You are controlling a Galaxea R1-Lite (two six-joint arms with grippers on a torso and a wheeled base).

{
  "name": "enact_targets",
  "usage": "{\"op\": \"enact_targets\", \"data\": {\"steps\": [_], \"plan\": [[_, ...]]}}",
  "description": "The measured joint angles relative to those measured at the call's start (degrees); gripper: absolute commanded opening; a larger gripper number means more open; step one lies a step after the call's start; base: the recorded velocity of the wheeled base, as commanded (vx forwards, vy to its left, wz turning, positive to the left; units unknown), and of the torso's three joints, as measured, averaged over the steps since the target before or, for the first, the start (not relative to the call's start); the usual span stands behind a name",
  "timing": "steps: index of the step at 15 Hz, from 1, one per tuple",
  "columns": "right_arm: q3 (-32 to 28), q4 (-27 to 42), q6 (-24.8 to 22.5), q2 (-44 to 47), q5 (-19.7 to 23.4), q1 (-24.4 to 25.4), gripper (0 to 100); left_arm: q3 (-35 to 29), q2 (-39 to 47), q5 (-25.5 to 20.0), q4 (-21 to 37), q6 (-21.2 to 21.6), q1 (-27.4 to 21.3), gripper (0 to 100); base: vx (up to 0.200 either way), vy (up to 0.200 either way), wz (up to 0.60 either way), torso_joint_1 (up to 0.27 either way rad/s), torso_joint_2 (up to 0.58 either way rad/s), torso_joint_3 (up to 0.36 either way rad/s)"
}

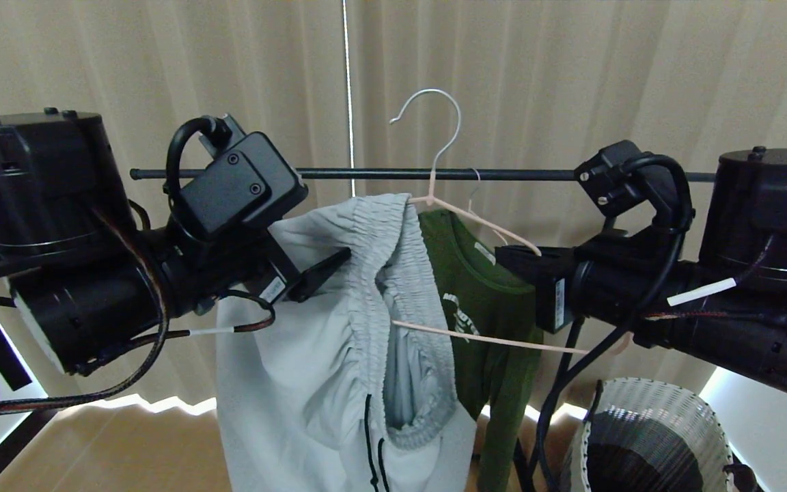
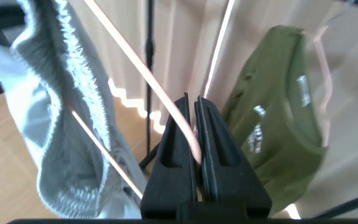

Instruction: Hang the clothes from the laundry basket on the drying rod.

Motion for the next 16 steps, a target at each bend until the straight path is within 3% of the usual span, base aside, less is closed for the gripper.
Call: {"op": "enact_targets", "data": {"steps": [6,7,16], "plan": [[1.7,-0.2,-0.2,-0.5,1.8,1.8,0,0.1,1.2,0.0,-1.7,-0.1,0.2,100,0.000,0.000,0.00,0.000,0.00,0.000],[1.8,-0.2,-0.2,-0.6,1.8,2.2,0,0.2,1.3,0.0,-1.7,-0.1,0.1,0,0.000,0.000,0.00,0.000,0.00,0.000],[4.3,-4.9,-0.5,-1.2,4.7,3.4,0,0.9,1.3,0.0,-1.8,-0.2,0.2,0,0.000,0.000,0.00,0.000,0.00,0.000]]}}
